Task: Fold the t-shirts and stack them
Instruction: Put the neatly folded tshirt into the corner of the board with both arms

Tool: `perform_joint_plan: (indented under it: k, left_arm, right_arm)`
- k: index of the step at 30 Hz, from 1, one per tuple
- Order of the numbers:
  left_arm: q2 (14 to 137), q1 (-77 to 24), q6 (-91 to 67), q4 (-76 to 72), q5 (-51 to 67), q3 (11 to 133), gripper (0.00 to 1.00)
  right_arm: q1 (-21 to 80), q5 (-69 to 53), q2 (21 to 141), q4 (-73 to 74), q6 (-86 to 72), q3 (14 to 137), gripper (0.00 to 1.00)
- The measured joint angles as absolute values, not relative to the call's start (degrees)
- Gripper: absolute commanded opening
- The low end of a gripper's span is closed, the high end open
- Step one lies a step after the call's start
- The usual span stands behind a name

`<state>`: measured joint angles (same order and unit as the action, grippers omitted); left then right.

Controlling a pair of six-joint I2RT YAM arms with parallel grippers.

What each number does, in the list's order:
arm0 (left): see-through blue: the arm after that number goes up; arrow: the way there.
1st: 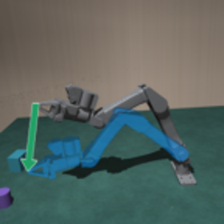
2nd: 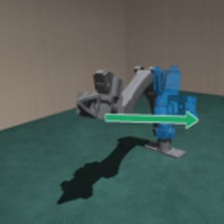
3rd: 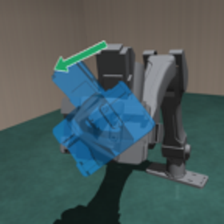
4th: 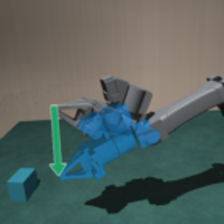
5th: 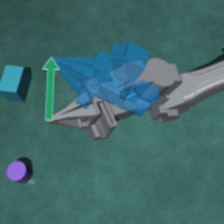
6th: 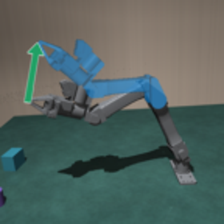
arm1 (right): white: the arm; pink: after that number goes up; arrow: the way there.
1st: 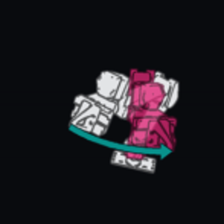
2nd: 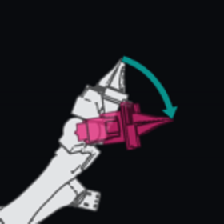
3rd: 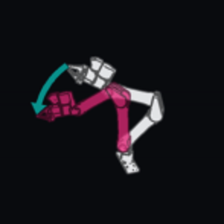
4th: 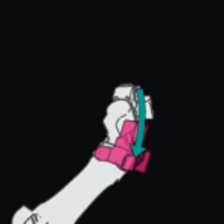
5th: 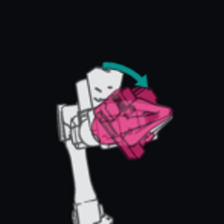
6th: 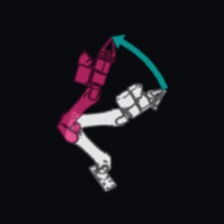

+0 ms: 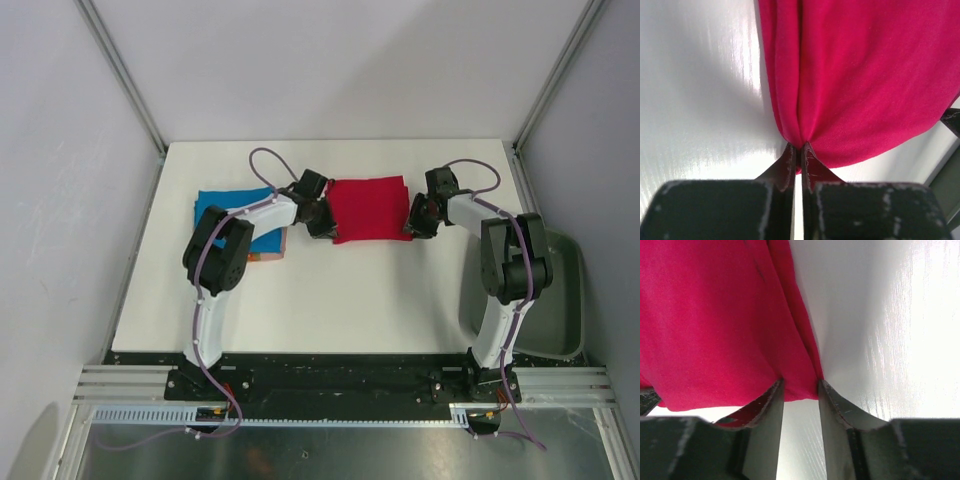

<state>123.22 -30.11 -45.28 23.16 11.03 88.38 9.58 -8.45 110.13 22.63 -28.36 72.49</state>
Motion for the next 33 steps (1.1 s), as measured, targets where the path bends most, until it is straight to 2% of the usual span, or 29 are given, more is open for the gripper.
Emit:
perform_joint_plan:
  k: [5, 10, 20, 24, 33]
  left_arm:
    - [120.11, -30.15, -45.08, 21.21, 12.64, 82.87, 0.00]
    - [112.90, -30.28, -44.31, 20.34, 13.72, 72.34, 0.00]
    - [96.55, -28.64, -41.08, 21.39, 12.12, 52.80, 0.00]
    - [93.06, -26.24, -39.99, 22.44, 11.18, 49.65, 0.00]
    - [91.90, -24.49, -38.76, 23.27, 10.66, 49.06, 0.00]
  right_arm:
    - [9.58, -8.34, 108.38, 22.92, -28.21, 72.12, 0.51]
    - [9.72, -8.47, 105.19, 22.17, -27.70, 72.12, 0.59]
    - [14.20, -10.37, 104.79, 18.46, -25.36, 72.10, 0.69]
    - [17.19, -11.73, 104.92, 16.80, -24.99, 72.10, 0.72]
    - [20.71, -10.96, 107.63, 15.55, -25.93, 72.10, 0.73]
